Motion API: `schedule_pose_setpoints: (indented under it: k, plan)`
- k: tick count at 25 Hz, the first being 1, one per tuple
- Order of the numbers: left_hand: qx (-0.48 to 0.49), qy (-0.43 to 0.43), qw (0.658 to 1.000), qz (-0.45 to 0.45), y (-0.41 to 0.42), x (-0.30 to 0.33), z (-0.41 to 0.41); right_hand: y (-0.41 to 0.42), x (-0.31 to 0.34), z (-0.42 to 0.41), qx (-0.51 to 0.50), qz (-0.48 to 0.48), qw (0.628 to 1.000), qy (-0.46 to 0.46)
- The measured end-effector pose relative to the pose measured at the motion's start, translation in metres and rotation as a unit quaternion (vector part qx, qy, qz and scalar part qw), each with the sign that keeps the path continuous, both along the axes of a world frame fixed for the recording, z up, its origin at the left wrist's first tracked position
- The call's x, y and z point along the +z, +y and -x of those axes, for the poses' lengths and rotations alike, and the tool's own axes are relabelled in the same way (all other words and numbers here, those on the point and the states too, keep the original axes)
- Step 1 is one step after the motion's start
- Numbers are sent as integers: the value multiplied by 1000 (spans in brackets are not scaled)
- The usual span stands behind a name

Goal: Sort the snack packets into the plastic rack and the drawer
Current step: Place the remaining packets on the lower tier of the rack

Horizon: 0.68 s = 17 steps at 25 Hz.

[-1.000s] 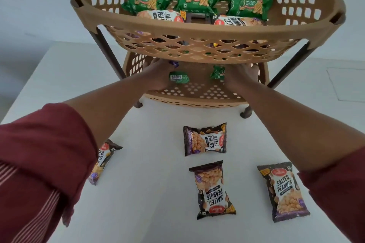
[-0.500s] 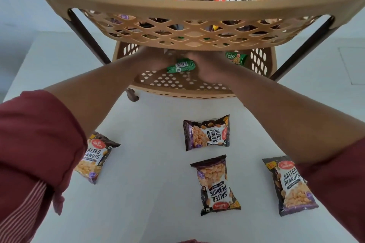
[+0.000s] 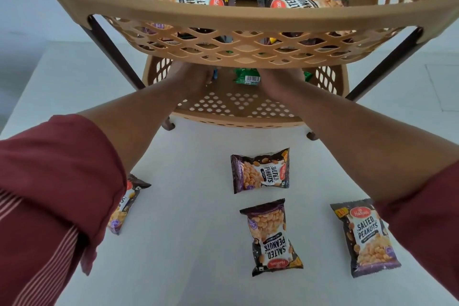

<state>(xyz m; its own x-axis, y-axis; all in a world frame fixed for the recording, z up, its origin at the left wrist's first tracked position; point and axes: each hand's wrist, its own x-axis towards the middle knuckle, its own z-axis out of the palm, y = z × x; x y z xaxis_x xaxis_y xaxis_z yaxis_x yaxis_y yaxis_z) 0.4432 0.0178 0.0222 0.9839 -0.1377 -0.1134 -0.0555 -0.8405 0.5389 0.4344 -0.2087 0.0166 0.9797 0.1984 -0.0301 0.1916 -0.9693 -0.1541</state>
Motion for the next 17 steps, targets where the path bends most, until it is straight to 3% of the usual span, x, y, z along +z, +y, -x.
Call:
schedule_pose_setpoints:
  k: [5, 9, 11, 13, 15, 17]
  plan:
    - [-98, -14, 981, -166, 1, 25, 19, 4, 18, 17, 9, -13, 1000, -10]
    - [-146, -177, 969, -92, 1, 47, 69, -1, 51, 72, 75, -93, 990, -73]
    - [-129, -212, 969, -12, 5, 50, 113, -10, 60, 108, 114, -149, 976, -113]
    - [-88, -163, 980, 66, 10, 36, 161, -21, 56, 147, 114, -186, 971, -100]
    - [-35, -36, 992, 117, 8, 15, 202, -33, 37, 178, 62, -181, 980, -52]
    - [18, 120, 977, 175, -4, -5, 230, -43, 12, 199, -19, -177, 984, 24]
